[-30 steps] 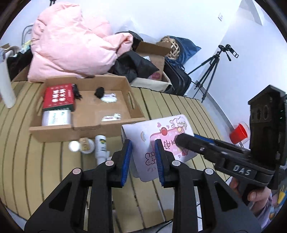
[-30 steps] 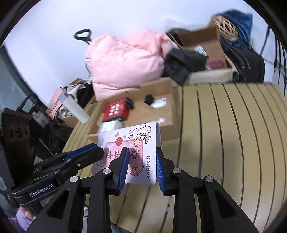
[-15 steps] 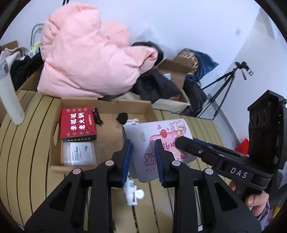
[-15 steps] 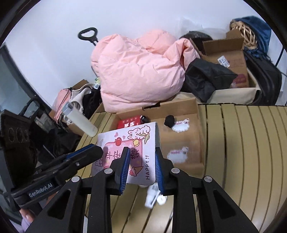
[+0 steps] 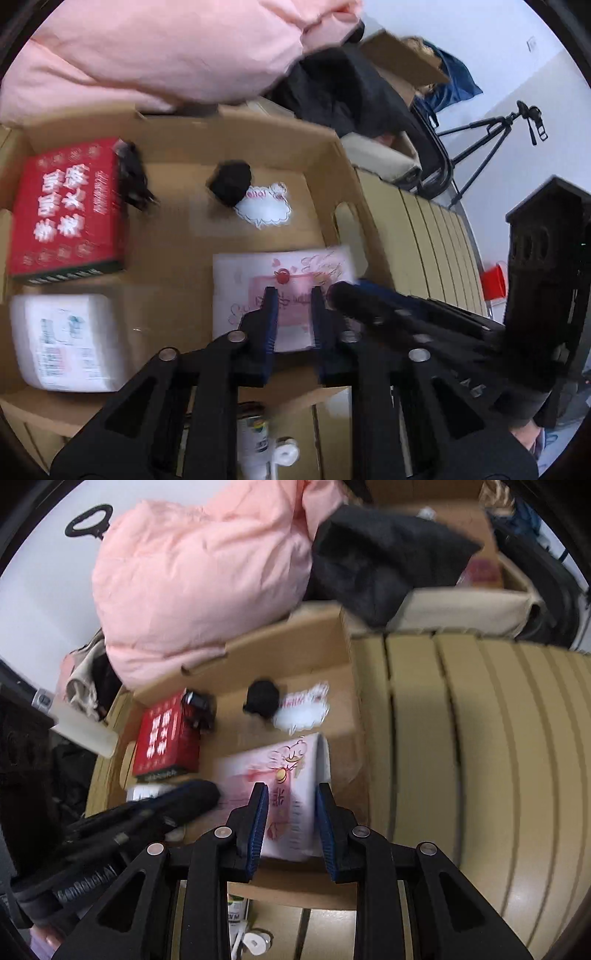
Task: Organize objects
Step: 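Lower the pink card into the tray and release it, then withdraw the right gripper from the tray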
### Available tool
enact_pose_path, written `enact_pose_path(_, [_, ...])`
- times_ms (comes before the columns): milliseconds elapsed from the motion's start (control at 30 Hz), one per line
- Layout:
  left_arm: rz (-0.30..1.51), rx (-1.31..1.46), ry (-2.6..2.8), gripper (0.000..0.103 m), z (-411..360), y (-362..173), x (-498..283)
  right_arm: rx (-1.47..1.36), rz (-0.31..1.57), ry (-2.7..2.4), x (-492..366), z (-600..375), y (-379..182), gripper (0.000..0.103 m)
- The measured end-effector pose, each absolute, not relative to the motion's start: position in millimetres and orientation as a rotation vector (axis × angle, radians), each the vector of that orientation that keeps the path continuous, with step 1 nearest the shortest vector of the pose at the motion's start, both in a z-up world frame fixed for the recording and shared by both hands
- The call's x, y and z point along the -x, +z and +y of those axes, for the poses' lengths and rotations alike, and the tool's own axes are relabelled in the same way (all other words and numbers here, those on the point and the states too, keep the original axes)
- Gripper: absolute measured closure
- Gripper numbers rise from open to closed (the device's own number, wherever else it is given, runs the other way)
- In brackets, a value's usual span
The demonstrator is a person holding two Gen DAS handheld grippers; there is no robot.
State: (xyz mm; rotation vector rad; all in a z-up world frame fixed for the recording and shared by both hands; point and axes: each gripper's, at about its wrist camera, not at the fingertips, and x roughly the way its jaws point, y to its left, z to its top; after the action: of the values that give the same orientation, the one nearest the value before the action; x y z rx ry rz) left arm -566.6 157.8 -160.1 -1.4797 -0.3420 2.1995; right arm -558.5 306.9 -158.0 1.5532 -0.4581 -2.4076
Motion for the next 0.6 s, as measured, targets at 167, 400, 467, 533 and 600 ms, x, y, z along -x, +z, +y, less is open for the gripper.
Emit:
enact_pose_path(167, [-0.253, 1.464, 2.243, 0.086, 158, -154, 558, -1.566, -0.261, -2.505, 553, 303, -153, 0.075])
enact_pose_path(400, [0.030, 1.269, 2.490, 0.049, 103, -78, 516, -1.455, -0.123, -2.553, 526, 301, -99, 0.074])
enact_pose_path(467, [0.132, 1.191, 2.588, 0.038, 77, -48, 498, -1.422, -0.077, -2.547, 511, 302, -78, 0.072])
enact_pose_path(533, [0.198, 1.095, 2.702, 0.037, 45, -11, 476, -1.382, -0.041, -2.550, 491, 307, -54, 0.061])
enact_pose_path(600, [0.278, 0.983, 2.805, 0.036, 14, 31, 456, -1.334, -0.024, -2.559, 471, 312, -30, 0.037])
